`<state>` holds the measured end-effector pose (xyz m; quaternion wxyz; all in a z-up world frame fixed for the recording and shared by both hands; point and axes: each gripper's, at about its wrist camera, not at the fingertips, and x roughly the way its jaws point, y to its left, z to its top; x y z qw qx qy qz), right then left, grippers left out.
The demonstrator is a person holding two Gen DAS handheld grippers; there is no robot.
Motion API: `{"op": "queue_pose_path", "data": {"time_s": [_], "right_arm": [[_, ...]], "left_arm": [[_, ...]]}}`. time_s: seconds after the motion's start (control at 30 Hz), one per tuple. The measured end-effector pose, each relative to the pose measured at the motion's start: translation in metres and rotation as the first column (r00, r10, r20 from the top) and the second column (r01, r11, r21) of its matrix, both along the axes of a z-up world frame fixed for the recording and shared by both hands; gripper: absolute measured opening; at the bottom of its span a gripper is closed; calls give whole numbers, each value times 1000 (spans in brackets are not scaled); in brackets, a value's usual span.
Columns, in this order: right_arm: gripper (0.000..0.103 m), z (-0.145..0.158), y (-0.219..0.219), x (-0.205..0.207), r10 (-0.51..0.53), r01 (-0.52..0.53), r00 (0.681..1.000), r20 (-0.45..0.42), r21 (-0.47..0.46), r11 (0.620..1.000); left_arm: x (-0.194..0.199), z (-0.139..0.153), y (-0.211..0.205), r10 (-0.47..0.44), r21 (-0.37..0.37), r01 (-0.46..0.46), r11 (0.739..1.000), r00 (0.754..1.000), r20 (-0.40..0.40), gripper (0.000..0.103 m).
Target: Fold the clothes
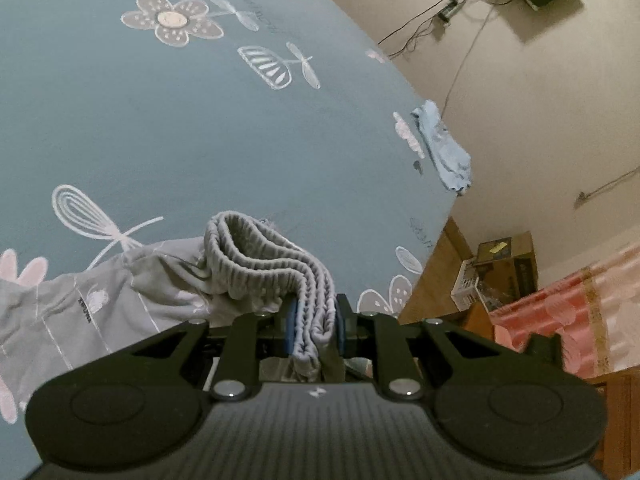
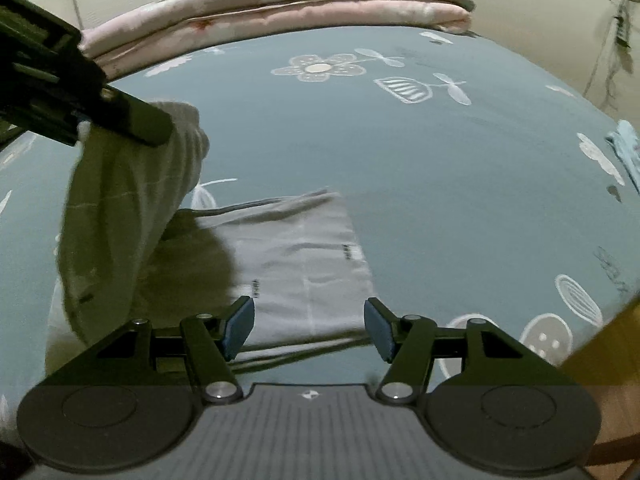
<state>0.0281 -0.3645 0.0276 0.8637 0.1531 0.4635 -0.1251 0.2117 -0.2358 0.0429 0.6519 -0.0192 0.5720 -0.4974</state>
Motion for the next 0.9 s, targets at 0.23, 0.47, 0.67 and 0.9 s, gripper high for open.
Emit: {"op": "queue_pose_path", "data": {"time_s": [0.23, 0.47, 0.67, 0.9], "right_arm": [[66, 0, -13, -12, -59, 58, 998, -21, -12, 998], [66, -4, -21, -15, -92, 90, 995, -48, -31, 995], [66, -10, -26, -16, -112, 110, 991, -67, -30, 993], [66, -11, -25, -19, -114, 112, 990, -80, -30, 993]], "left_arm": [[5, -31, -48, -35, 51, 36, 998, 999, -10, 17], [0, -59, -77, -83, 119, 83, 989, 997, -6, 17], [-8, -68, -92, -113, 139, 111, 984, 994, 5, 18], [-5, -84, -100, -86, 154, 87, 984, 996, -15, 21]]}}
